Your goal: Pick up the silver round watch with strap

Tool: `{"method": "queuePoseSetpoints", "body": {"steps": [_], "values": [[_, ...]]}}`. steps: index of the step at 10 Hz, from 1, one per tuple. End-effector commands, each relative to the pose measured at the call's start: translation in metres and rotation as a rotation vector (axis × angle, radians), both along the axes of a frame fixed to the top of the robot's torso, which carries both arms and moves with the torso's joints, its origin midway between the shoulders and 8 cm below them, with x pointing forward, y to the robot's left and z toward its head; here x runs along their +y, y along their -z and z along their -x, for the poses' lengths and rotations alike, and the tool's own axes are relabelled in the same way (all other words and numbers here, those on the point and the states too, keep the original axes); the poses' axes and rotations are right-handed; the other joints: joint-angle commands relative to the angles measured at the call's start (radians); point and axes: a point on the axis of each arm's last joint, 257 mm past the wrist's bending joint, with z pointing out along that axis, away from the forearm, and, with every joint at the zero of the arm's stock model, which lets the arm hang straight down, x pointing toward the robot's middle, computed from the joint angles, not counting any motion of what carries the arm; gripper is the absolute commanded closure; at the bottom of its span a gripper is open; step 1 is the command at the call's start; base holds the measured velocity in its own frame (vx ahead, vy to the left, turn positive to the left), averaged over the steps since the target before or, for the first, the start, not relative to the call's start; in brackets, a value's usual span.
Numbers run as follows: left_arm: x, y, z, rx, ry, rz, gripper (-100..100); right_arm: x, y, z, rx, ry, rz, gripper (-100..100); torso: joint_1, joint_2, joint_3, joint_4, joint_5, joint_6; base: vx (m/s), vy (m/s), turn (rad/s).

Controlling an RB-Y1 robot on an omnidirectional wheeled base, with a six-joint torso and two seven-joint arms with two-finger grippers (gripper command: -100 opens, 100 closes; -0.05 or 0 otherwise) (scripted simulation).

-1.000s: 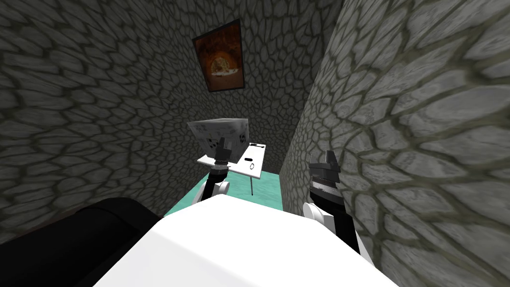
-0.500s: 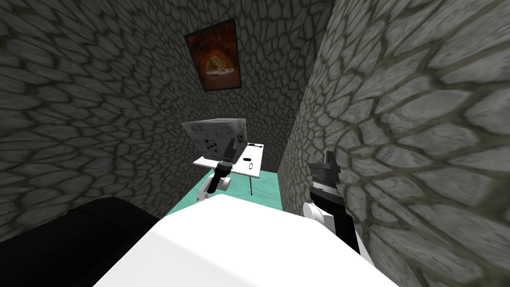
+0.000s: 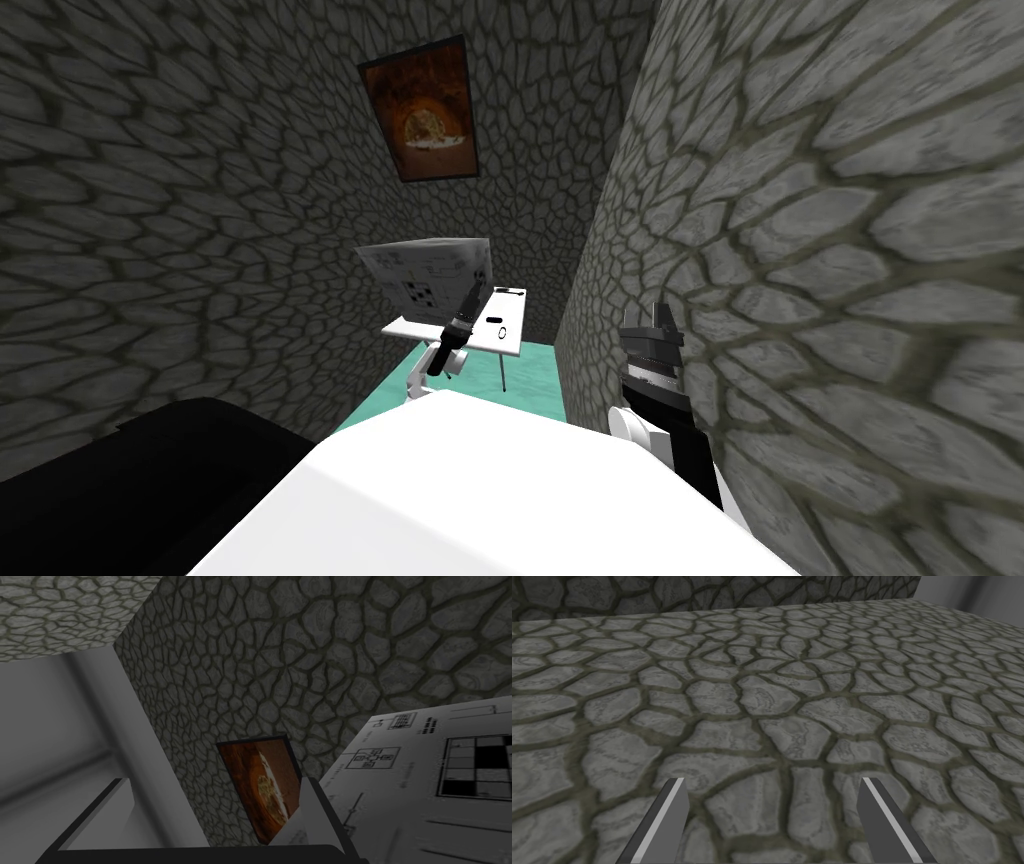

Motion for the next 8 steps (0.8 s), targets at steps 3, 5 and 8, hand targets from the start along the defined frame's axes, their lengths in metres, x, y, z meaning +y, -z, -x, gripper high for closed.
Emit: {"method": "queuePoseSetpoints", "body": {"steps": [3, 5, 8], "values": [[-0.005, 0.016, -0.027, 0.029, -0.017, -0.063, -100, 0.0, 0.0, 0.0, 0.0, 0.0, 0.0, 0, 0.0, 0.0, 0.0, 0.0, 0.0, 0.0, -0.02, 0.026, -0.067], [-0.01, 0.024, -0.043, 0.043, -0.028, -0.102, -100, 0.0, 0.0, 0.0, 0.0, 0.0, 0.0, 0, -0.001, 0.0, 0.0, 0.0, 0.0, 0.0, -0.019, 0.021, -0.078], [-0.019, 0.031, -0.068, 0.052, -0.049, -0.177, -100, 0.0, 0.0, 0.0, 0.0, 0.0, 0.0, 0, -0.001, 0.0, 0.0, 0.0, 0.0, -0.001, -0.025, 0.021, -0.082]]}}
